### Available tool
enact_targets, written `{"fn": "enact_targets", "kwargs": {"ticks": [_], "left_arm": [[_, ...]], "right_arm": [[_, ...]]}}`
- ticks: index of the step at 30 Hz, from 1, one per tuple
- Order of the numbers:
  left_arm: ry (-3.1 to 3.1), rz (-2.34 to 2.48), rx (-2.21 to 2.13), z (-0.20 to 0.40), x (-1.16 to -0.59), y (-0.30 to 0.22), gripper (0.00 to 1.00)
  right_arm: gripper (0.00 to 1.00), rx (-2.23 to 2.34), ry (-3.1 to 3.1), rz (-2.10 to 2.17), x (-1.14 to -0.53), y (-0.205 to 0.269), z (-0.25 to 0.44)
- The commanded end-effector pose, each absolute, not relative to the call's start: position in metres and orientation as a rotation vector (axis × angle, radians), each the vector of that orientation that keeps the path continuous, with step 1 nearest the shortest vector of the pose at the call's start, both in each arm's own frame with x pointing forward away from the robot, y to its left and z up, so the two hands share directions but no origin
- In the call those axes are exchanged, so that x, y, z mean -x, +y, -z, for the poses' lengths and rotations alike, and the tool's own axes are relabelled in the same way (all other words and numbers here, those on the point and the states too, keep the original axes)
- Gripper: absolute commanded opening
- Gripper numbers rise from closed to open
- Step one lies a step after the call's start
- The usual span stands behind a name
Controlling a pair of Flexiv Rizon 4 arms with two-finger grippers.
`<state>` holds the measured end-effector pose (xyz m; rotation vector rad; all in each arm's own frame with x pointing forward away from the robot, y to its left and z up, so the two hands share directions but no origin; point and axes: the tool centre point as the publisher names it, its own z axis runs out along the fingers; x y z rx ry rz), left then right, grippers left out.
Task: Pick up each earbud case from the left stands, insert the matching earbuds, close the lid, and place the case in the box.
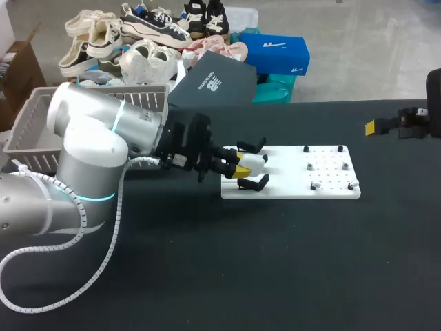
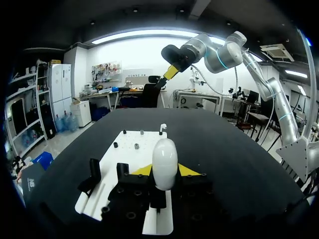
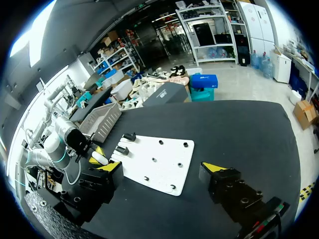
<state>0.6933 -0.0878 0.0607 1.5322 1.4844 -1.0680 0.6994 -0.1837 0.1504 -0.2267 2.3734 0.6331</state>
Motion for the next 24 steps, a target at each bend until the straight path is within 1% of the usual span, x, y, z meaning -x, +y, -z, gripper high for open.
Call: {"fn": "enact_targets", "kwargs": {"ticks": [1, 9, 24], "left_arm": [[1.450, 1.085, -1.515, -0.079, -0.682, -0.079, 0.00], [1.388, 1.160, -1.466, -0.116, -0.659, -0.086, 0.00], [1.326, 1.185, -1.385, -0.147, -0.632, -0.098, 0.00]], "right_arm": [[1.00, 0.232, 2.373, -0.639, -0.700, -0.185, -0.150], [1.00, 0.232, 2.373, -0.639, -0.700, -0.185, -0.150], [1.00, 0.232, 2.373, -0.639, -0.700, -0.185, -0.150]]}}
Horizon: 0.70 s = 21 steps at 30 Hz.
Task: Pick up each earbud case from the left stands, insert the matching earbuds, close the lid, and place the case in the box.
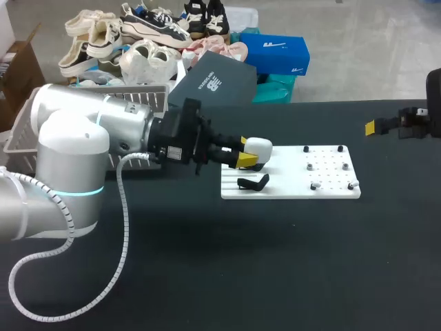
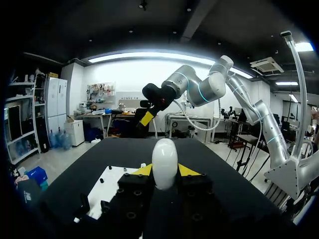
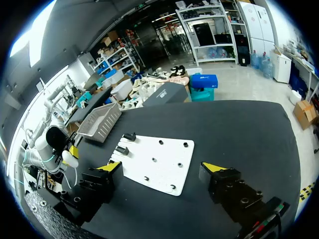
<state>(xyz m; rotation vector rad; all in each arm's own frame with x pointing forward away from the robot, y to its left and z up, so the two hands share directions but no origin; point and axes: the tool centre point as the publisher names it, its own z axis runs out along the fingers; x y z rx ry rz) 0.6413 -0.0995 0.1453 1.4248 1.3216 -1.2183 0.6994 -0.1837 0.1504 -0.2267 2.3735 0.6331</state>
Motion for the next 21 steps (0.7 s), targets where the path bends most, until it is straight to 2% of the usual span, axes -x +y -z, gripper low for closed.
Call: {"fn": "enact_targets", "kwargs": {"ticks": [1, 21], "left_arm": [[1.316, 1.180, -1.370, -0.1481, -0.6314, -0.0977, 0.00], [1.295, 1.156, -1.342, -0.1546, -0.6279, -0.0960, 0.00]], "right_arm": [[1.00, 0.232, 2.373, -0.639, -0.6999, -0.1851, -0.1500], [1.00, 0.232, 2.373, -0.639, -0.6999, -0.1851, -0.1500]]}}
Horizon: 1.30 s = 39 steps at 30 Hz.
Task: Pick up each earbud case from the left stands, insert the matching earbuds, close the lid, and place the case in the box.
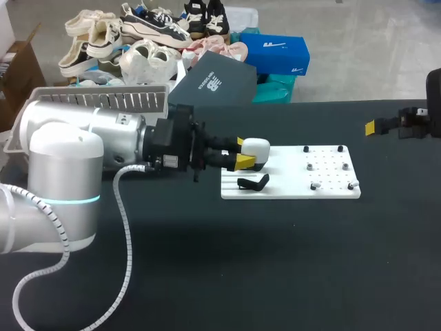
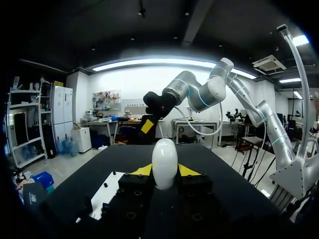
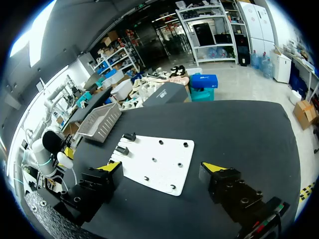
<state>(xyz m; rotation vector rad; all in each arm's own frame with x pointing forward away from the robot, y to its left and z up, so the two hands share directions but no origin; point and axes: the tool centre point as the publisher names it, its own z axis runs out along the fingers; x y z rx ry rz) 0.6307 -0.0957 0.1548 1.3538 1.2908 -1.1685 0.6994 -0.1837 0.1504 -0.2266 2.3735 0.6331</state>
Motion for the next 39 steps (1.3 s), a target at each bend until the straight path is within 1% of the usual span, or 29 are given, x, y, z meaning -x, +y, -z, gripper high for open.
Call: {"fn": "enact_targets", "kwargs": {"ticks": [1, 10, 18, 24, 30, 39], "left_arm": [[1.295, 1.156, -1.342, -0.155, -0.628, -0.096, 0.00], [1.297, 1.154, -1.319, -0.151, -0.625, -0.095, 0.00], [1.247, 1.191, -1.319, -0.138, -0.622, -0.111, 0.00], [1.236, 1.206, -1.335, -0.131, -0.630, -0.117, 0.00], [1.233, 1.220, -1.334, -0.125, -0.639, -0.120, 0.00], [1.234, 1.226, -1.326, -0.119, -0.649, -0.124, 0.00]], "right_arm": [[1.00, 0.232, 2.373, -0.639, -0.700, -0.185, -0.150], [1.00, 0.232, 2.373, -0.639, -0.700, -0.185, -0.150], [1.00, 0.232, 2.373, -0.639, -0.700, -0.185, -0.150], [1.00, 0.232, 2.373, -0.639, -0.700, -0.185, -0.150], [1.00, 0.371, 2.400, -0.600, -0.671, -0.162, -0.143], [1.00, 0.533, 2.341, -0.582, -0.630, -0.121, -0.158]]}}
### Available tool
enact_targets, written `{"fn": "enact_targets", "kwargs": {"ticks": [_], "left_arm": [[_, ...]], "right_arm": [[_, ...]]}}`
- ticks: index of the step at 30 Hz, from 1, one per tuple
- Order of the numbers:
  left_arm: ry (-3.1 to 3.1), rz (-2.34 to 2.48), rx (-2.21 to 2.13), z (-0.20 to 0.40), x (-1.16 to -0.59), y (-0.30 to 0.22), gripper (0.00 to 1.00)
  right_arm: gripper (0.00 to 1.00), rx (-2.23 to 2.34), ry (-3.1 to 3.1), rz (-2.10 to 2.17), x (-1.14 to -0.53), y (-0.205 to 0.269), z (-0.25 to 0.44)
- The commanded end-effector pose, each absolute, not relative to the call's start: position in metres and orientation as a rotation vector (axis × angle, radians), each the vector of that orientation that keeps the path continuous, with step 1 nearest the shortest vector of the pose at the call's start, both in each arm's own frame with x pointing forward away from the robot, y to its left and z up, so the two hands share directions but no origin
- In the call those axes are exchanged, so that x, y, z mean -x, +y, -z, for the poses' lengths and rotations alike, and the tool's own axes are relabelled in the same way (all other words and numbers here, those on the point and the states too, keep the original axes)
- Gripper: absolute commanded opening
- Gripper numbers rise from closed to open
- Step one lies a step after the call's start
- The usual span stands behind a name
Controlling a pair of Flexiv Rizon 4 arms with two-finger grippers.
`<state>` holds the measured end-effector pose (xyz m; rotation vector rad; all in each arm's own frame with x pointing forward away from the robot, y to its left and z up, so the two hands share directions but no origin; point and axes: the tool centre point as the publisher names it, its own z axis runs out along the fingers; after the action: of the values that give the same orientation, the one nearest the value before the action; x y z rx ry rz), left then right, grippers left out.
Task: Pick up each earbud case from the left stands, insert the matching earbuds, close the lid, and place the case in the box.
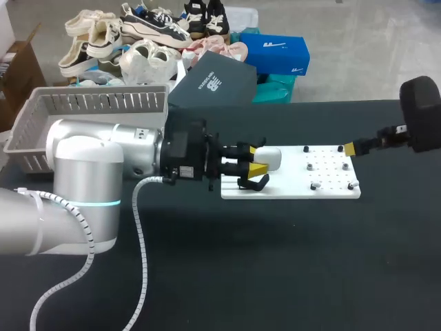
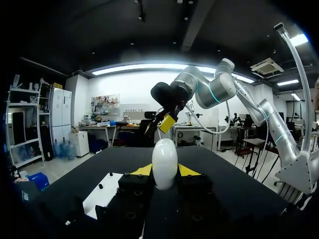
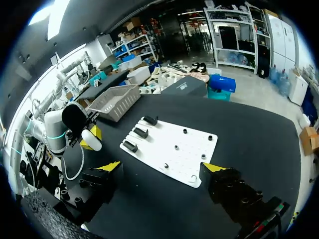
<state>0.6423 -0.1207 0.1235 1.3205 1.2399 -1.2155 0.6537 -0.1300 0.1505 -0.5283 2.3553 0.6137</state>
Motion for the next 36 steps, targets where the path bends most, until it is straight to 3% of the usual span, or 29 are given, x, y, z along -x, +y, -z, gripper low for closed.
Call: {"fn": "enact_targets", "kwargs": {"ticks": [1, 36], "left_arm": [[1.236, 1.226, -1.325, -0.119, -0.649, -0.123, 0.00], [1.255, 1.185, -1.336, -0.113, -0.653, -0.121, 0.00]], "right_arm": [[1.00, 0.548, 2.334, -0.574, -0.626, -0.117, -0.159], [1.00, 0.733, 2.367, -0.552, -0.612, -0.026, -0.149]]}}
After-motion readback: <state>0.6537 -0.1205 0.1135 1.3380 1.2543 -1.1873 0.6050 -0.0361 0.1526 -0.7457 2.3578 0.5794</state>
